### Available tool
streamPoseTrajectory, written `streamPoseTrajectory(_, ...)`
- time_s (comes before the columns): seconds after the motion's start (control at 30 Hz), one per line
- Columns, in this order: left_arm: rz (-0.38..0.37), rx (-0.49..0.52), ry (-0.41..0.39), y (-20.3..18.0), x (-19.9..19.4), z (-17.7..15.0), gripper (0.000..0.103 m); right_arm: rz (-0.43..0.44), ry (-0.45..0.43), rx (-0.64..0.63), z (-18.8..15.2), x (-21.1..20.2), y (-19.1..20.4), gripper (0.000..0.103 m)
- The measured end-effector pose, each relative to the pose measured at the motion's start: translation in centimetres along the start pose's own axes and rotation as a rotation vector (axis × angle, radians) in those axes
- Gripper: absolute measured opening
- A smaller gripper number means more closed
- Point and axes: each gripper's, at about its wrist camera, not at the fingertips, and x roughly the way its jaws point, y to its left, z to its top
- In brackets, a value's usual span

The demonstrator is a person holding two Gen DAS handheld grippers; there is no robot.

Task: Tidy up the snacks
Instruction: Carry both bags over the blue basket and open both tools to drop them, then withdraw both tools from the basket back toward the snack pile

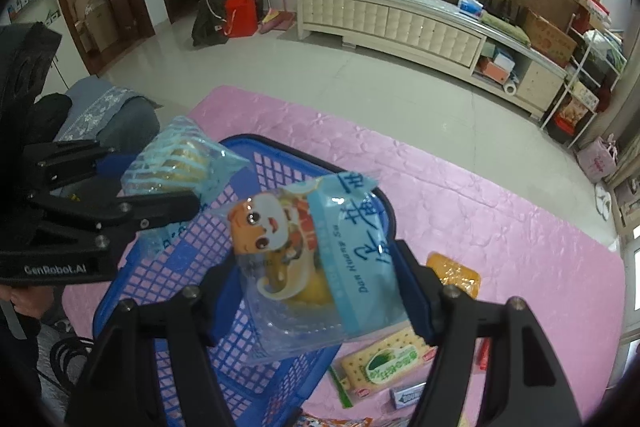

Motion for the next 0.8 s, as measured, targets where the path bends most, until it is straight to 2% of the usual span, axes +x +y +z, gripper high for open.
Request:
streamPoseTrajectory(0.13,0.025,0.046,0.001,-0.6,0.3,0.4,0.057,-0.006,-0.001,-0.004,0.7,0.3,-0.2,0.075)
streamPoseTrajectory(0.17,0.033,0.058,-0.012,-0.7,0.0,0.5,0.059,-0.007,-0.002,-0.006,0.8,0.2,-0.2,0.078)
streamPoseTrajectory(0.2,0.035,0.071,-0.034,-1.0,-0.5,0.5,0.062,-0.003,-0.003,-0.013,0.8,0.2,-0.1,0.085)
streamPoseTrajectory(0.3,0.044,0.079,-0.043,-1.0,-1.2,0.6,0.074,-0.031,-0.022,-0.033,0.7,-0.4,0.0,0.093)
streamPoseTrajectory(0.37,0.045,0.07,-0.04,-1.0,-1.8,0.4,0.076,-0.041,-0.03,-0.033,0.6,-1.0,-0.1,0.096)
streamPoseTrajectory(0.57,0.056,0.081,-0.04,-2.6,-4.2,-1.5,0.076,-0.043,-0.028,-0.017,-0.7,-3.5,-0.4,0.097)
streamPoseTrajectory(0.8,0.054,0.096,-0.053,-5.4,-7.6,-4.2,0.076,-0.037,-0.043,0.028,-3.2,-8.3,-0.9,0.097)
